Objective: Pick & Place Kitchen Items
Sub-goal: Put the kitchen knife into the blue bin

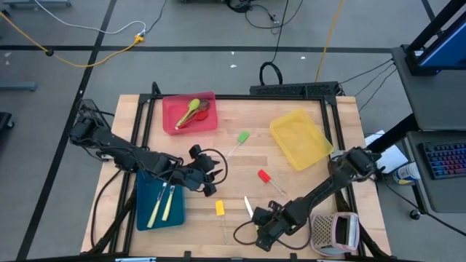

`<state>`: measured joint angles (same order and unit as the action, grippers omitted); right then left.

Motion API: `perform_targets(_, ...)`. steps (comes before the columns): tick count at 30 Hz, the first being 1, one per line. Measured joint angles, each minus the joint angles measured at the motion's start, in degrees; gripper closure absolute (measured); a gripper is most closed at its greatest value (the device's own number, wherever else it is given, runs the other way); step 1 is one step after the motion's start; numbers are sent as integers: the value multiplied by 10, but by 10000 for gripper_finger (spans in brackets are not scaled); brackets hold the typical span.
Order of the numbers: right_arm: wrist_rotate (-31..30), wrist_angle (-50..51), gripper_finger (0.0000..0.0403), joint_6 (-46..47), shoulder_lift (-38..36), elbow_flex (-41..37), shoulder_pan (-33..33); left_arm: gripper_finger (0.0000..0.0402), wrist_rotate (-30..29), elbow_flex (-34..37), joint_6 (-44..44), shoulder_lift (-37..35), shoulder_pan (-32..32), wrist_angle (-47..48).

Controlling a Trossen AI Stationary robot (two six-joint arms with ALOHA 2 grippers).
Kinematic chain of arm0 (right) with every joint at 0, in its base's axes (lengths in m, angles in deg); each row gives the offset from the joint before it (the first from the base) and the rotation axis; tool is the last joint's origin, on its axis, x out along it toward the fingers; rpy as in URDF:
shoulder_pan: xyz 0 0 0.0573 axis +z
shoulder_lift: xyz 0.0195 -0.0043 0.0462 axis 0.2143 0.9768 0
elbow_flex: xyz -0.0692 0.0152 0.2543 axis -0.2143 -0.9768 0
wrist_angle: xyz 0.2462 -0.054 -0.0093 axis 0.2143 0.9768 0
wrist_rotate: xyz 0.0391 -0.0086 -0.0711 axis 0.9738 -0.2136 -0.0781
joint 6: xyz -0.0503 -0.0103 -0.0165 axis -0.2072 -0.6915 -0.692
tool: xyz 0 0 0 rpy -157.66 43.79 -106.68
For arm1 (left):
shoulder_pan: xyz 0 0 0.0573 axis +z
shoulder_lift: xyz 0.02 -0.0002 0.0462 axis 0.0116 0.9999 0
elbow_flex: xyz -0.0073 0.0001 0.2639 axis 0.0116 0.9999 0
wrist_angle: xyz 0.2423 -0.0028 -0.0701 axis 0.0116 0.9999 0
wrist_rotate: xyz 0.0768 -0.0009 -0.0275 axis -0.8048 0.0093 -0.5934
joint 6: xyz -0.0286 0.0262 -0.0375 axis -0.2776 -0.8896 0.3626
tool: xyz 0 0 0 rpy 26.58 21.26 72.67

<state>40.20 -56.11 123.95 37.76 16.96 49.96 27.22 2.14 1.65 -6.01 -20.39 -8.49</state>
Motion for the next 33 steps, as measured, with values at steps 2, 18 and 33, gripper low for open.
perform_targets(2,-1,-5,284,0,6,0,0,259,0,0,-4,0,0,0)
perform_targets(18,-99,-14,292,-96,11,-39,-28,259,-1,0,-43,0,2,0)
perform_targets(33,-255,-24,335,-314,15,-55,-62,259,-1,0,-56,0,20,0)
